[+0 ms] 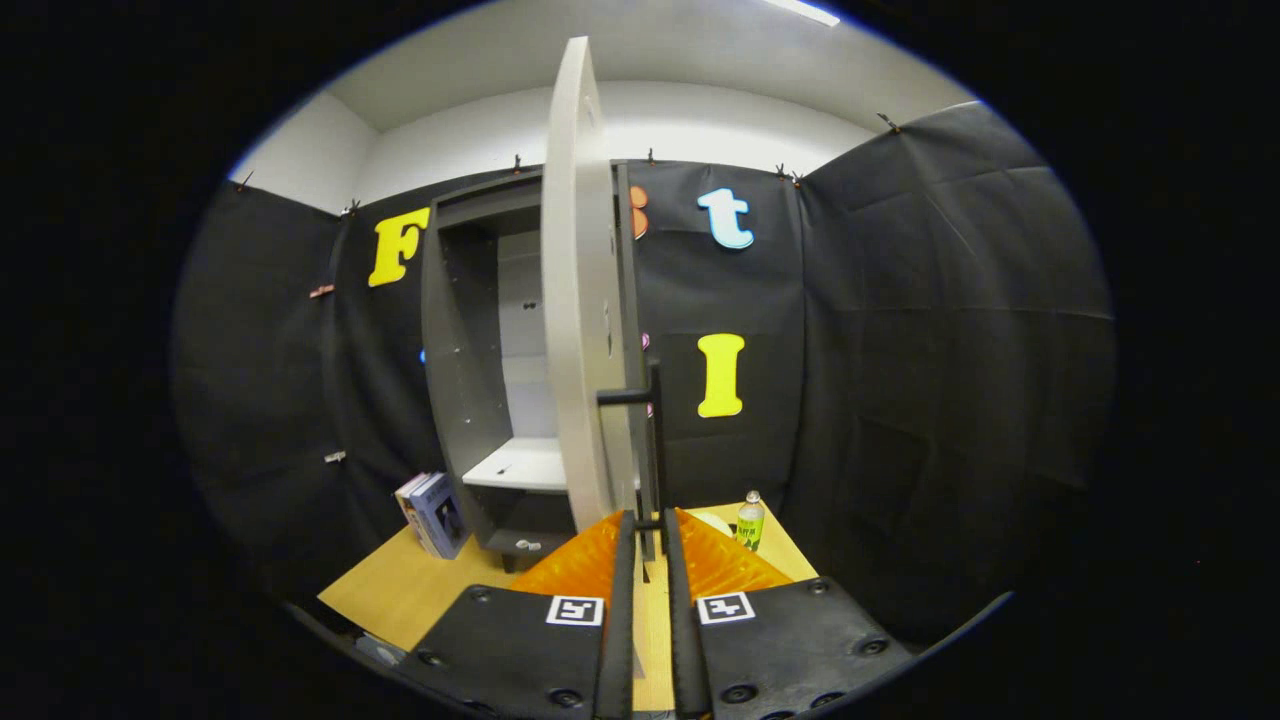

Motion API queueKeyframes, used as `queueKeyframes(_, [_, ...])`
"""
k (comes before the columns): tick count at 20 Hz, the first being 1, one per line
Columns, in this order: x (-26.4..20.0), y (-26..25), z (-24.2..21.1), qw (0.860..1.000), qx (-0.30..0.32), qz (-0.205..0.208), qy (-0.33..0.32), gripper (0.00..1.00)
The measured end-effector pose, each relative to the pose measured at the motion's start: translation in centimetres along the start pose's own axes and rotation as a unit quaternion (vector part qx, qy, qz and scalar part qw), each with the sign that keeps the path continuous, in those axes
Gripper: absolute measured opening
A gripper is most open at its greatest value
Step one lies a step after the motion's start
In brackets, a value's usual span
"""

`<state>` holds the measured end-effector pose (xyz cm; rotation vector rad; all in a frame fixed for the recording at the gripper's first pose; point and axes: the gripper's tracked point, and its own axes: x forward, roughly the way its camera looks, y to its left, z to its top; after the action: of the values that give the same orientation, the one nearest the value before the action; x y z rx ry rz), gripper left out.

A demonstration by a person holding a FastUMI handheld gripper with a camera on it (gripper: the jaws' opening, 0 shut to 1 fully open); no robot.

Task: Open the shoe cabinet door, grab the shoes and put them into the shoe cabinet, then close the shoe cabinet door.

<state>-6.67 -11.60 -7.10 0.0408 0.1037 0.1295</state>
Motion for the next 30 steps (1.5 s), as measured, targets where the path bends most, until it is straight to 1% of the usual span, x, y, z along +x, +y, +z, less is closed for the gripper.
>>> queueKeyframes(2, [-1.1,1.9,-0.9,1.000,0.007,0.018,-0.001,0.48])
queueKeyframes(4, [-1.8,4.7,-2.8,0.999,0.007,0.049,0.012,0.77])
queueKeyframes(6, [-1.9,7.2,-4.8,0.997,0.009,0.074,0.035,0.92])
queueKeyframes(7, [-1.8,8.5,-6.1,0.994,0.018,0.090,0.058,0.99])
queueKeyframes(10, [-0.6,12.0,-9.7,0.987,0.037,0.112,0.109,0.98])
queueKeyframes(11, [0.0,13.1,-10.8,0.985,0.034,0.117,0.125,0.98])
queueKeyframes(13, [1.1,13.9,-15.0,0.977,0.022,0.119,0.176,0.98])
queueKeyframes(16, [4.0,16.6,-20.8,0.961,0.029,0.130,0.244,0.99])
queueKeyframes(20, [6.5,19.6,-30.5,0.933,0.027,0.133,0.335,0.99])
queueKeyframes(23, [8.6,21.2,-36.6,0.919,0.020,0.127,0.373,0.99])
queueKeyframes(26, [10.7,21.5,-41.1,0.914,0.021,0.101,0.392,0.98])
queueKeyframes(27, [11.3,21.7,-42.2,0.916,0.027,0.092,0.391,0.93])
queueKeyframes(28, [12.2,21.7,-43.1,0.918,0.029,0.083,0.388,0.91])
queueKeyframes(30, [13.6,21.8,-44.7,0.923,0.022,0.071,0.379,0.84])
